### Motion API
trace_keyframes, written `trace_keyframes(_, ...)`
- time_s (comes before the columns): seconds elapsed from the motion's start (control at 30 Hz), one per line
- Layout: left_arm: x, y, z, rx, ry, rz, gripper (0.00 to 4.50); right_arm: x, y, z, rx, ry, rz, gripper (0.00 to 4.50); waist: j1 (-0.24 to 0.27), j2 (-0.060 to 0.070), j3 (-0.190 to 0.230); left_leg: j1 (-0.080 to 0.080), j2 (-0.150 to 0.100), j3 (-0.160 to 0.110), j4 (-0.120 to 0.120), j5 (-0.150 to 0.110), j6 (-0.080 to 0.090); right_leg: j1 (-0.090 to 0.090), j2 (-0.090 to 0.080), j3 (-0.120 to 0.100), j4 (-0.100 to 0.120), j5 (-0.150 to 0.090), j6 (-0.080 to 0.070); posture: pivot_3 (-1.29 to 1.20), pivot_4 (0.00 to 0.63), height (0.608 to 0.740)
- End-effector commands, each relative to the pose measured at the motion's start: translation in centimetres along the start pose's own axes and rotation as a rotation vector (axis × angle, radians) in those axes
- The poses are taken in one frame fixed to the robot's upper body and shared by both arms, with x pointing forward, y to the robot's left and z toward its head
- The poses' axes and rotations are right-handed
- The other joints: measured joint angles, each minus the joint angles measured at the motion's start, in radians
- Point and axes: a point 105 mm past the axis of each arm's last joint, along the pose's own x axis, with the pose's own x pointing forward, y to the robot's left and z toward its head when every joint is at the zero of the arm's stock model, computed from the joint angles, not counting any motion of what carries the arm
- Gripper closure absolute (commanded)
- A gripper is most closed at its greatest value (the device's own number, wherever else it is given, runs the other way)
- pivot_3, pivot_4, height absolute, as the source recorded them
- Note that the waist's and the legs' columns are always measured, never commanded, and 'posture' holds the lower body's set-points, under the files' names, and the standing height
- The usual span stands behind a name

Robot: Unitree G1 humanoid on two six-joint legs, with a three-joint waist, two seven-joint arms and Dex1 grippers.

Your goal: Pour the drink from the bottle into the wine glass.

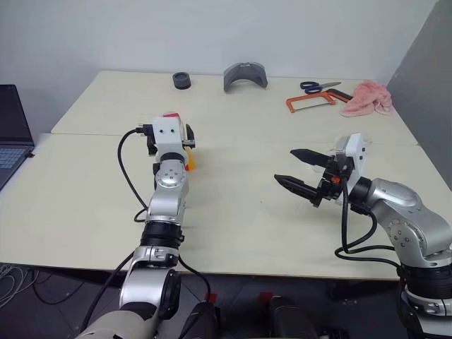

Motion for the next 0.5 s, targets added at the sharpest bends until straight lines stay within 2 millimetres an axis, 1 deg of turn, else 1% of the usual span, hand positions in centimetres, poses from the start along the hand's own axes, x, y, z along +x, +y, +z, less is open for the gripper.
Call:
trace_keyframes(0.03, 0.47, -0.28, 1.35, 0.023, -0.037, 0.003, 0.03, -0.03, 0.28, 1.13, -0.057, -0.022, 0.018, 0.0, 0.0, 0.0, 0.0, 0.0, 0.0, 0.0, 0.0, 0.0, 0.0, 0.0, 0.0, 0.0, 0.0, 0.0, 0.0, 0.0, 0.15, 0.74)
trace_keyframes(0.17, 0.54, -0.64, 1.39, 0.027, -0.039, -0.004, 0.03, -0.07, 0.17, 1.22, -0.05, -0.028, 0.011, 0.0, 0.0, 0.0, 0.0, 0.0, 0.0, 0.0, 0.0, 0.0, 0.0, 0.0, 0.0, 0.0, 0.0, 0.0, 0.0, 0.0, 0.15, 0.74)
trace_keyframes(0.2, 0.55, -0.77, 1.49, 0.027, -0.043, -0.009, 0.22, -0.08, 0.12, 1.33, -0.044, -0.034, 0.007, 0.0, 0.0, 0.0, 0.0, 0.0, 0.0, 0.0, 0.0, 0.0, 0.0, 0.0, 0.0, 0.0, 0.0, 0.0, 0.0, 0.0, 0.15, 0.74)
trace_keyframes(0.27, 0.54, -1.0, 1.67, 0.025, -0.05, -0.019, 0.65, -0.09, 0.05, 1.49, -0.036, -0.043, 0.002, 0.0, 0.0, 0.0, 0.0, 0.0, 0.0, 0.0, 0.0, 0.0, 0.0, 0.0, 0.0, 0.0, 0.0, 0.0, 0.0, 0.0, 0.15, 0.74)
trace_keyframes(0.47, 0.38, -1.16, 1.98, 0.021, -0.064, -0.03, 2.53, -0.16, -0.07, 1.73, -0.022, -0.056, -0.006, 0.0, 0.0, 0.0, 0.0, 0.0, 0.0, 0.0, 0.0, 0.0, 0.0, -0.001, 0.0, 0.0, 0.0, 0.0, 0.0, 0.0, 0.15, 0.74)
trace_keyframes(0.5, 0.34, -1.16, 2.03, 0.02, -0.066, -0.03, 2.7, -0.16, -0.08, 1.74, -0.021, -0.057, -0.006, 0.0, 0.0, 0.0, 0.0, 0.0, 0.0, 0.0, 0.0, 0.0, 0.0, -0.001, 0.0, 0.0, 0.0, 0.0, 0.0, 0.0, 0.15, 0.74)
